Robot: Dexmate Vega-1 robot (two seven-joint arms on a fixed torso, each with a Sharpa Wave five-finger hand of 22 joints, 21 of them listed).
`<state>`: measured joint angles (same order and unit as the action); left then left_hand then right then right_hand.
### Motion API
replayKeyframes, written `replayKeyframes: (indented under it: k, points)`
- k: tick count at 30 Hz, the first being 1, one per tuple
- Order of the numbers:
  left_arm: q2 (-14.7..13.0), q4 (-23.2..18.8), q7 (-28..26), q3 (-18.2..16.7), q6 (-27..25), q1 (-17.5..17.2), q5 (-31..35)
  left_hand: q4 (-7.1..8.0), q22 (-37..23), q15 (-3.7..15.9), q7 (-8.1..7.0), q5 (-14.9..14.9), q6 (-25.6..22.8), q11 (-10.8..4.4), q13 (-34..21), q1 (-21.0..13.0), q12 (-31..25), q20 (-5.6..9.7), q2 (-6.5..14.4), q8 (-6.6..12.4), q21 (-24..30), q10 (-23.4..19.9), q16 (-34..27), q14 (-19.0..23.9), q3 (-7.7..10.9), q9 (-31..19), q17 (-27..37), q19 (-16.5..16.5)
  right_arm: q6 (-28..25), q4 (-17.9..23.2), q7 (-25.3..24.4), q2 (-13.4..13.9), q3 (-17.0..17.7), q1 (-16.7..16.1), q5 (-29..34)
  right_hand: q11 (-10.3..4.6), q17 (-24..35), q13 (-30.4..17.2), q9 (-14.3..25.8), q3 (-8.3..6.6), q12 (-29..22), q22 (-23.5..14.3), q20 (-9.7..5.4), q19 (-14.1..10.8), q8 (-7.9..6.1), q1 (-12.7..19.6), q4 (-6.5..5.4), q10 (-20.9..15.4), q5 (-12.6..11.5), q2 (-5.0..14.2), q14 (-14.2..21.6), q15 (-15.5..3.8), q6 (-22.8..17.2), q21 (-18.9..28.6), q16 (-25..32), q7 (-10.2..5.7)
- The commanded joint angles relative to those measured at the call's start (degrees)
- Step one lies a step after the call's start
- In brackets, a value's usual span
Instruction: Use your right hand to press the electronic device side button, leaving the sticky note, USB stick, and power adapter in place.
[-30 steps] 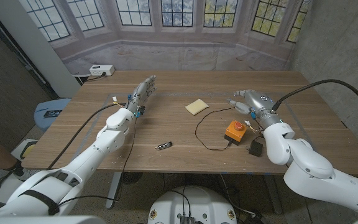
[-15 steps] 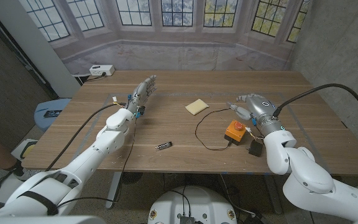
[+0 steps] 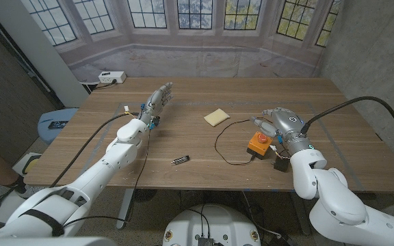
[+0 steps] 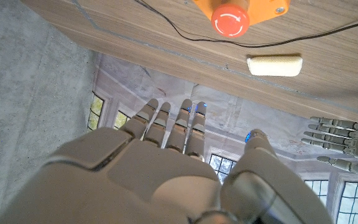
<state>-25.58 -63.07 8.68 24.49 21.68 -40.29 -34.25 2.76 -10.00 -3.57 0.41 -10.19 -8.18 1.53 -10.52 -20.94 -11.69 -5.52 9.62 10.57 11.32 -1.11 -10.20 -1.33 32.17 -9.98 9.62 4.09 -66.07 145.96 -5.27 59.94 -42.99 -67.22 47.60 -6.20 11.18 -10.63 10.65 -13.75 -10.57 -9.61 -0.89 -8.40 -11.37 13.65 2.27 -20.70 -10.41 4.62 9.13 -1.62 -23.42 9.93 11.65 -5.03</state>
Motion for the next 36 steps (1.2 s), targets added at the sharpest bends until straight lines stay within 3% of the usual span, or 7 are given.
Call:
replayKeyframes:
  k: [1,15,32,36]
  points:
    - [0.6,1.9,1.2,0.3,0.6,1.2,0.0,-0.13,-0.2,0.13,-0.01,0.1,-0.2,-0.10,-0.2,0.1,0.0,0.07,-0.2,-0.07,0.1,0.1,0.1,-0.1,0.39,-0.3,0.1,0.0,-3.8,-0.2,4.1,-2.0,-4.0,0.4,6.8,-0.44,0.0,-0.1,0.0,-0.09,0.2,0.0,0.12,0.4,0.35,-0.7,-0.12,0.3,-0.2,-0.08,-0.1,0.66,0.4,0.4,-0.2,-0.15]
    - [1.6,4.4,2.6,0.7,1.8,2.6,0.2,-0.20,-0.2,-0.13,-0.07,0.1,-0.2,0.12,-0.2,0.4,0.0,0.01,-0.2,-0.09,0.1,0.2,0.1,-0.2,0.53,-0.3,0.1,-0.1,-6.9,-0.4,7.3,-5.2,-5.9,-2.1,13.7,-0.88,-0.1,0.0,0.0,-0.18,0.0,0.0,0.17,0.8,0.19,-0.9,-0.02,0.2,-0.4,0.05,-0.4,0.29,0.0,0.4,-0.3,-0.41]
    - [0.7,2.1,2.3,0.6,1.4,1.1,0.2,-0.28,-0.2,-0.12,-0.10,0.1,-0.1,0.19,-0.2,0.5,0.1,0.05,-0.2,-0.12,0.0,0.3,0.1,-0.2,0.67,-0.3,0.1,-0.2,-5.8,-3.0,9.9,-11.8,-6.6,-6.0,21.7,-1.44,-0.3,0.0,-0.1,-0.71,-0.2,0.0,-0.05,1.1,-0.01,-0.5,0.42,-0.3,-0.5,0.60,-0.1,0.22,-0.6,0.5,-0.2,-0.55]
    - [0.4,1.6,2.3,0.4,1.5,0.6,0.0,-0.30,-0.2,-0.14,-0.11,0.1,-0.1,0.21,-0.2,0.6,0.1,0.05,-0.2,-0.11,0.0,0.3,0.1,-0.3,0.70,-0.3,0.1,-0.2,-5.2,-3.8,12.6,-13.6,-6.5,-6.6,24.7,-0.88,-0.4,0.0,-0.1,-1.18,-0.4,0.0,-0.12,1.1,-0.24,0.1,0.85,-0.9,-0.5,1.05,0.3,0.18,-1.3,0.6,-0.1,-0.49]
